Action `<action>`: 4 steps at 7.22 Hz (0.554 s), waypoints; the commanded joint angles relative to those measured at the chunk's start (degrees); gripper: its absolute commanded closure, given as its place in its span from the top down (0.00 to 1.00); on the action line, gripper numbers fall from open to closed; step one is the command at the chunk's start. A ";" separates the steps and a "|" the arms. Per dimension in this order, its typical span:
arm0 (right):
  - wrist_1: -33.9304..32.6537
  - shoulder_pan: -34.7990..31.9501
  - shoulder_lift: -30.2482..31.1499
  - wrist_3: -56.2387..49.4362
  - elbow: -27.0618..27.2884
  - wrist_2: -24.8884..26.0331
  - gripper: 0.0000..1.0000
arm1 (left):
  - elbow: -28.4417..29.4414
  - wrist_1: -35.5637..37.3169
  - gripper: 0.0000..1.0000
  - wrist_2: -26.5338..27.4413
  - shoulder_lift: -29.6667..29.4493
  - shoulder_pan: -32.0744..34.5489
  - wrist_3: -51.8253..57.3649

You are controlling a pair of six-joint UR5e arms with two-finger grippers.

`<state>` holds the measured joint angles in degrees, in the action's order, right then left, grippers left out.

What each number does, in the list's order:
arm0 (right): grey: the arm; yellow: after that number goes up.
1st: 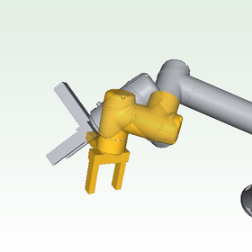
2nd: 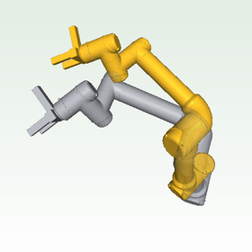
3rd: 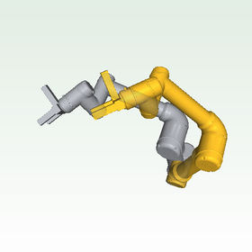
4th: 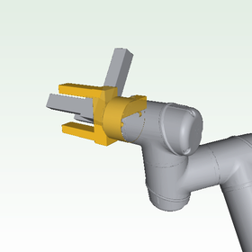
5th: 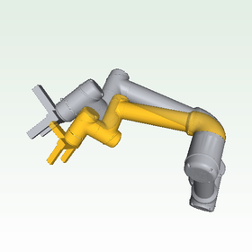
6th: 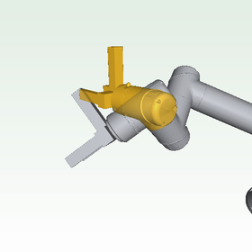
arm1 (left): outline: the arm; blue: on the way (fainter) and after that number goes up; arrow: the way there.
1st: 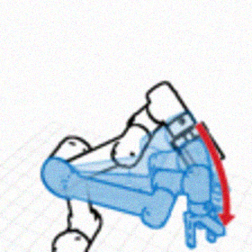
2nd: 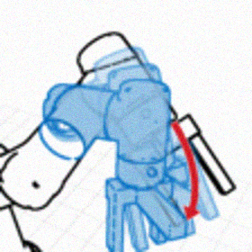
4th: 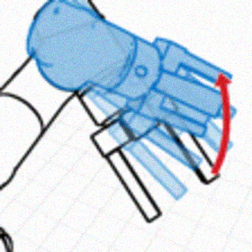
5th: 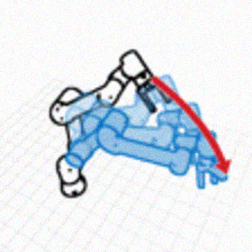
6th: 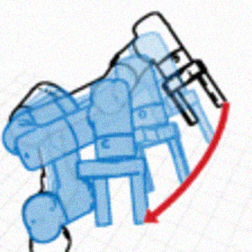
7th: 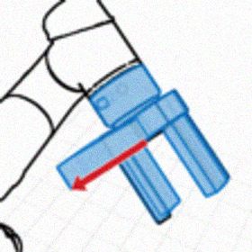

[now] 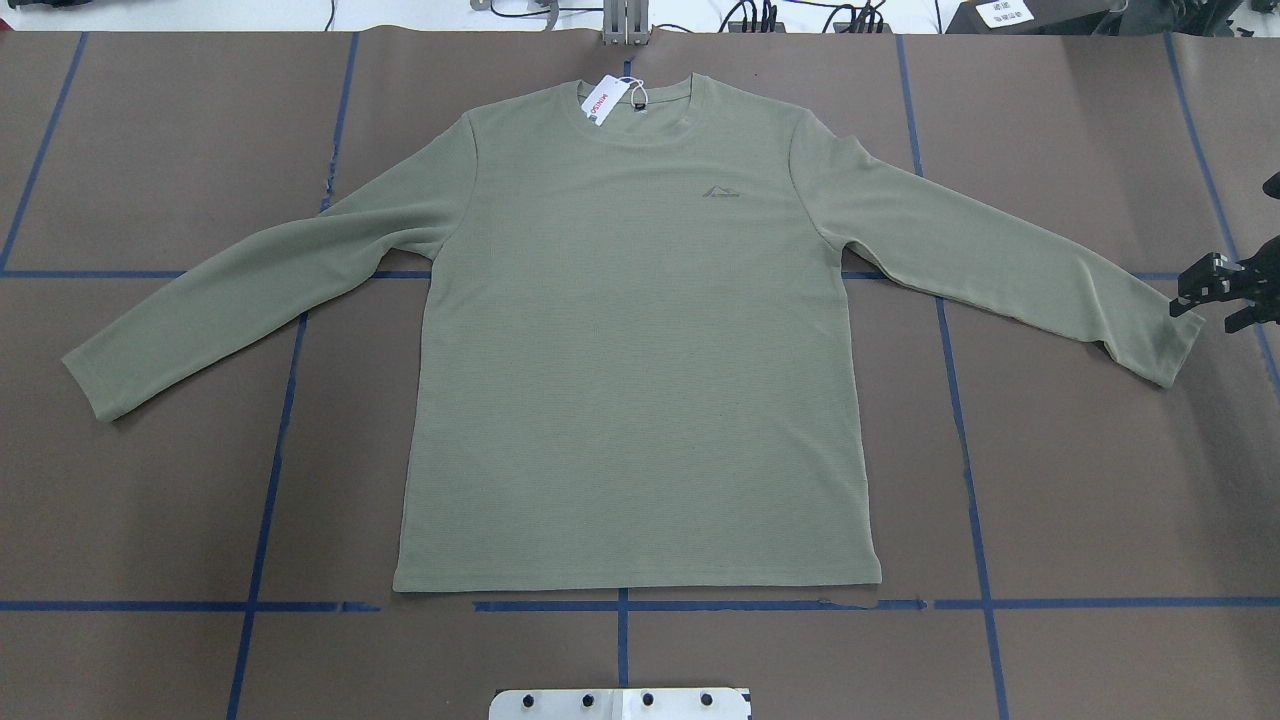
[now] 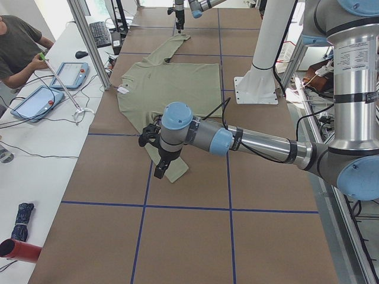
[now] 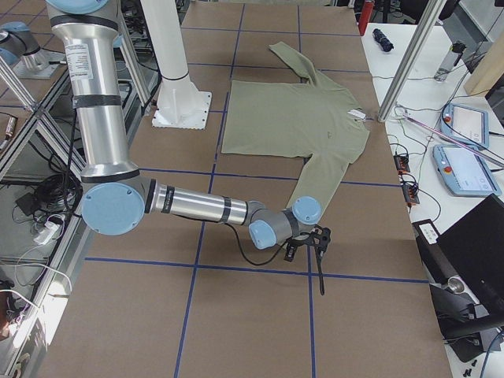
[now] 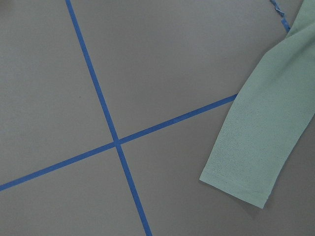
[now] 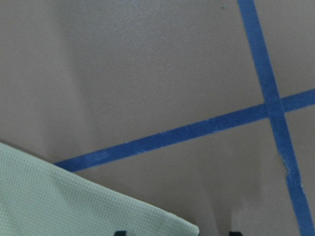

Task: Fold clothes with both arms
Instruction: 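Move the right gripper to the cuff of the sleeve nearest it and grasp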

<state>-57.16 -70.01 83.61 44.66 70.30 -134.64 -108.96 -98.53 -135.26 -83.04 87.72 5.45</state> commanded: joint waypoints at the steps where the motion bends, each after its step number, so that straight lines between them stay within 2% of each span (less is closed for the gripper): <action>1: 0.03 0.40 -0.11 0.08 -0.08 0.00 0.74 | -0.72 0.09 1.00 0.00 0.07 0.00 0.00; 2: 0.03 0.58 -0.20 0.08 -0.16 -0.09 0.72 | -0.72 0.09 1.00 0.00 0.07 0.00 0.00; 4: 0.03 0.58 -0.37 0.08 -0.52 -0.09 0.50 | -0.64 0.09 1.00 0.09 0.07 0.00 0.09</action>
<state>-57.13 -69.48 83.37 44.73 69.92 -134.72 -109.63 -98.44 -135.21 -82.98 87.72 5.47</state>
